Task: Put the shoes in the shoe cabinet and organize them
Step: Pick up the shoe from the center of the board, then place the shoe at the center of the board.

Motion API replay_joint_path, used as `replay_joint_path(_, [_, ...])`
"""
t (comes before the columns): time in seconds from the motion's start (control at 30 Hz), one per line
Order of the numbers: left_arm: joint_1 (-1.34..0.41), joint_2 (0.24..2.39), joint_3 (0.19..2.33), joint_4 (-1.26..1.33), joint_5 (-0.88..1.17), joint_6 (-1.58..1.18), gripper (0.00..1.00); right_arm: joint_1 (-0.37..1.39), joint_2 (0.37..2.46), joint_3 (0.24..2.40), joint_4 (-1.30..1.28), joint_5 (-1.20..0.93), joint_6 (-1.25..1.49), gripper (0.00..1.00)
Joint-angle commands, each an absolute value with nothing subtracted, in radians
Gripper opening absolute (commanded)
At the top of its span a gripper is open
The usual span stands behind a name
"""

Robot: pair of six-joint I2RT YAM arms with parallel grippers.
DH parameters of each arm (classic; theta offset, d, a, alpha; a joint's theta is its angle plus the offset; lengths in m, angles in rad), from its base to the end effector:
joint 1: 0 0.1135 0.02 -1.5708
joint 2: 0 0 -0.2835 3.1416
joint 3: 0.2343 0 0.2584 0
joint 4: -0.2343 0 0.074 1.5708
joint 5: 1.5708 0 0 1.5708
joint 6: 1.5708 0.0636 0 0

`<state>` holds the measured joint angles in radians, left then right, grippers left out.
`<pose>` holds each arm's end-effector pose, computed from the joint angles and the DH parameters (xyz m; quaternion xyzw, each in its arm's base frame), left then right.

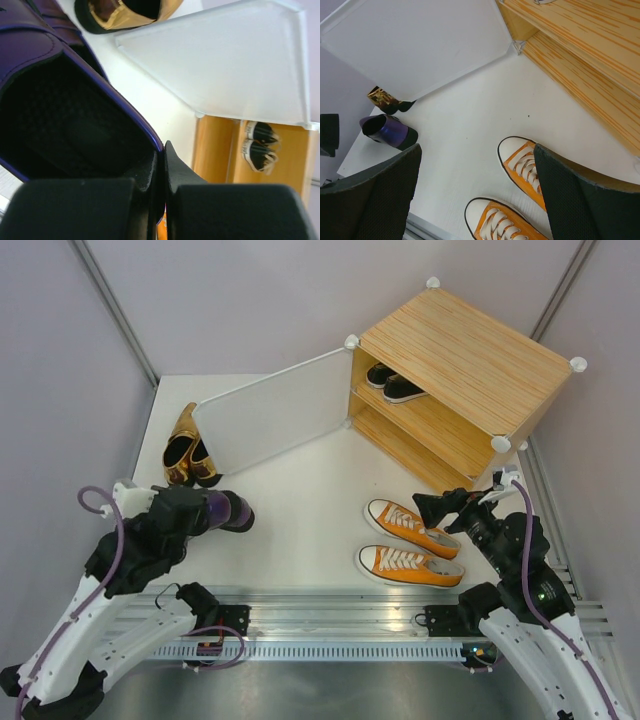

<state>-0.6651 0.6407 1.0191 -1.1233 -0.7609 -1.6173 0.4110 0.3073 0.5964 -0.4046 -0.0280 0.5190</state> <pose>0.0998 -0.0225 0.3502 -0.5222 0.6876 -0.1971 0.4644 0.1004 0.0457 0.3126 0.0310 0.7461 0.3076 0.5897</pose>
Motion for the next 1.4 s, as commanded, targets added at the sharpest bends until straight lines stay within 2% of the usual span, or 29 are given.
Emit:
replay_joint_path(0.0, [-0.669,0.666,1.166,-1.091,-0.856,-1.487,0.02,0.417,0.301,0.635,-0.394,-0.012,0.512,0.96])
replay_joint_path(0.3, [-0.669,0.868,1.512,-0.894,-0.786,-1.03,0.02,0.417,0.314,0.673,-0.405,-0.006,0.512,0.96])
replay_joint_path(0.53, [-0.683,1.159,1.893,-0.874,-0.593,-0.691,0.02,0.417,0.328,0.724,-0.433,0.035,0.506,0.96])
replay_joint_path(0.63, [-0.741,1.245,1.986,-0.873,-0.533,-0.574,0.02,0.417,0.324,0.755,-0.454,0.06,0.5,0.96])
replay_joint_path(0.7, [-0.854,1.298,2.016,-0.873,-0.563,-0.475,0.02,0.417,0.321,0.775,-0.465,0.087,0.496,0.96])
replay_joint_path(0.83, [-1.156,1.367,2.007,-0.861,-0.78,-0.266,0.02,0.416,0.333,0.811,-0.482,0.127,0.466,0.96])
replay_joint_path(0.97, [-1.314,1.365,1.89,-0.862,-0.876,-0.167,0.02,0.417,0.354,0.864,-0.517,0.185,0.425,0.97])
replay_joint_path(1.13, [-1.345,1.22,1.665,-0.845,-0.543,-0.187,0.02,0.417,0.339,0.908,-0.548,0.279,0.405,0.97])
replay_joint_path(1.37, [-1.345,1.236,1.332,-0.833,-0.341,-0.323,0.02,0.417,0.311,0.888,-0.551,0.319,0.411,0.97])
